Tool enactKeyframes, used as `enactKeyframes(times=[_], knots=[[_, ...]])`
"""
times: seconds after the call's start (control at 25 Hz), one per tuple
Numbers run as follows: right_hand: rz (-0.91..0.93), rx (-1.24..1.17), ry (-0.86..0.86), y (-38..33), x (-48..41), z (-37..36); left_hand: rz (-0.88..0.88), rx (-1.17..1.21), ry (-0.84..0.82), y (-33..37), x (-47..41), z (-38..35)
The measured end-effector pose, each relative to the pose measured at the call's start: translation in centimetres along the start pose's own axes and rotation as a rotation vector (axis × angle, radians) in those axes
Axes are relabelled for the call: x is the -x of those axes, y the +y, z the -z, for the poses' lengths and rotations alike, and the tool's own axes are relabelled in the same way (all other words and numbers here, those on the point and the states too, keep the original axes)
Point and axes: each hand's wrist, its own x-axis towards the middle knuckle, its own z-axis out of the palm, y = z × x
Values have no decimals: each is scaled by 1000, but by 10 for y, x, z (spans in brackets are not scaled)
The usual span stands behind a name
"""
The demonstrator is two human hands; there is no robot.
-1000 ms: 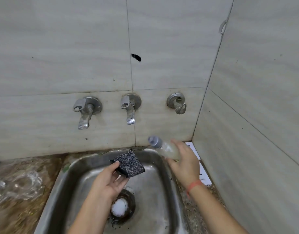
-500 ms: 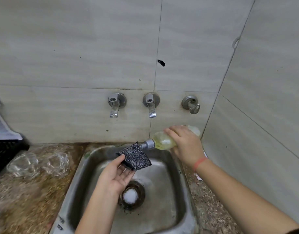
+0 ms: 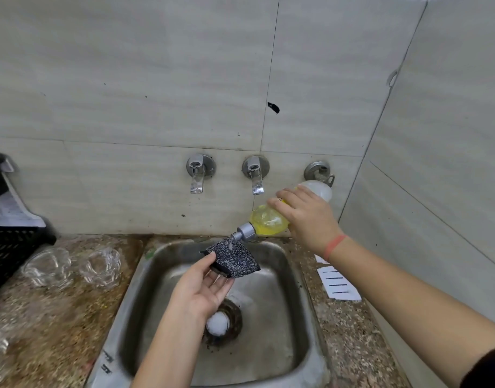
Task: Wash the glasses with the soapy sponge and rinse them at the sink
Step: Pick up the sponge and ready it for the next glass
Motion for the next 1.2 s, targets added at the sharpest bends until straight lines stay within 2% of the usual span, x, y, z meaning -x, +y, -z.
enactKeyframes(times=[0.12,0.28,0.36,0.44,0.56,0.68,0.76,1.0,1.2], knots=[[-41,-6,-18,2,1,3,-2,-1,-11,-1,-1,0],[-260,-156,-108,-7,16,6,-26,2,-34,-1,-5,-3],[-461,-314,-154,-14,25,9,-25,-12,-40,-3,-10,-5],[-753,-518,-178,-17,31,9,-15,-26,-34,-7,-17,-9],[-1132,-793,-108,-13,50,-2,16,-40,-27,-15,-31,-21],[-1433,-882,47,-6,73,-20,48,-58,-26,-26,-46,-37],[-1595,-857,146,4,84,-31,55,-92,-18,-33,-58,-47],[-1764,-716,245,38,93,-76,41,-172,46,-39,-98,-63],[-1798,-646,283,51,91,-111,39,-203,82,-42,-121,-72]])
